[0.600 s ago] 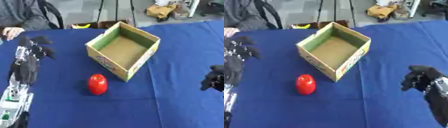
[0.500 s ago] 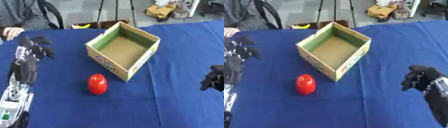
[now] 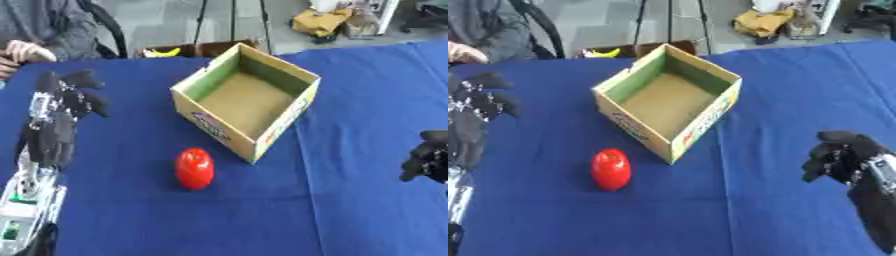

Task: Pick up objects on the table and place them in the box.

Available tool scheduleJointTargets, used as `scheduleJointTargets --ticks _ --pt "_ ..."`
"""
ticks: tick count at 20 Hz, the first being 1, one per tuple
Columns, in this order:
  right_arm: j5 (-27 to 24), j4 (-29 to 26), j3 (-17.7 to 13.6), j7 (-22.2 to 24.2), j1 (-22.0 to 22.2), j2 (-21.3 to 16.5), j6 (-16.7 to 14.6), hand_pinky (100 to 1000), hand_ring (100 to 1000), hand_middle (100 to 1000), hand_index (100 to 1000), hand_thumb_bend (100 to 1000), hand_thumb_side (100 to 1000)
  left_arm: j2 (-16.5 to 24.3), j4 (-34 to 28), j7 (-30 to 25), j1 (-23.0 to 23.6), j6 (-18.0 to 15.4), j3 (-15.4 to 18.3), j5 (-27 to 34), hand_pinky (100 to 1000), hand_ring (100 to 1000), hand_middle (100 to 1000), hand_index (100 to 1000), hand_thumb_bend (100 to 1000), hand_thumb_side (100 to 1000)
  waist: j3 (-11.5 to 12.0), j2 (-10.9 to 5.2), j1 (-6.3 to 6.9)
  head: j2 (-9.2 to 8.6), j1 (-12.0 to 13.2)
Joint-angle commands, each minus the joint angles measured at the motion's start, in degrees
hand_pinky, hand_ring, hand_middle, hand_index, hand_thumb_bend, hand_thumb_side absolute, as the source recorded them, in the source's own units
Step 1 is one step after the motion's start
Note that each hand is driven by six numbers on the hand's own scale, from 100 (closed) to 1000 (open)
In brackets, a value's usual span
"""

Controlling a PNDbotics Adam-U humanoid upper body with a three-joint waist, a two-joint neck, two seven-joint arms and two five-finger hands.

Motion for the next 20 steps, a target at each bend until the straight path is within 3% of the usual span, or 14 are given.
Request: scheduleJointTargets --ticks 1,7,9,13,14,15,20 --pt "-0.14 -1.2 -0.47 -0.04 -0.59 -0.54 -0.1 499 556 553 750 100 788 1.99 -1.11 -0.51 -0.35 0.12 0.31 -1.33 485 551 633 782 245 945 -0.03 -0.56 -0.12 0.13 -0.12" --pt "-0.26 -1.2 -0.4 0.02 -0.64 -0.66 -0.08 499 556 553 750 100 784 4.94 -1.44 -2.17 -0.99 -0.22 -0.89 -8.58 488 552 637 794 183 868 -0.19 -0.7 -0.05 0.14 0.02" --pt "-0.34 -1.2 -0.36 0.08 -0.71 -0.71 -0.09 499 556 553 750 100 782 6.33 -1.33 -3.44 -1.41 -0.61 -1.97 -12.39 493 553 639 800 228 790 -0.28 -0.72 -0.04 0.12 0.13" --pt "-0.41 -1.2 -0.27 0.23 -0.78 -0.79 -0.11 499 557 553 750 100 784 9.82 -0.42 -6.51 -2.26 -2.89 -4.99 -20.55 509 561 649 809 280 746 -0.56 -0.72 -0.03 0.12 0.38" --pt "-0.4 -1.2 -0.24 0.26 -0.79 -0.8 -0.1 499 557 553 750 100 782 10.73 0.06 -7.22 -2.58 -3.61 -5.92 -22.34 513 563 653 811 305 698 -0.63 -0.72 -0.02 0.14 0.45" --pt "-0.41 -1.2 -0.21 0.3 -0.83 -0.81 -0.11 499 557 553 750 100 780 11.38 0.62 -7.86 -2.95 -4.4 -6.91 -23.62 518 566 658 813 278 749 -0.7 -0.72 -0.03 0.15 0.5" --pt "-0.56 -1.2 -0.18 0.46 -0.98 -0.89 -0.26 499 557 553 750 100 770 14.77 4.11 -9.98 -5.47 -7.95 -11.21 -31.05 544 580 673 820 291 739 -1.13 -0.73 -0.11 0.09 0.73"
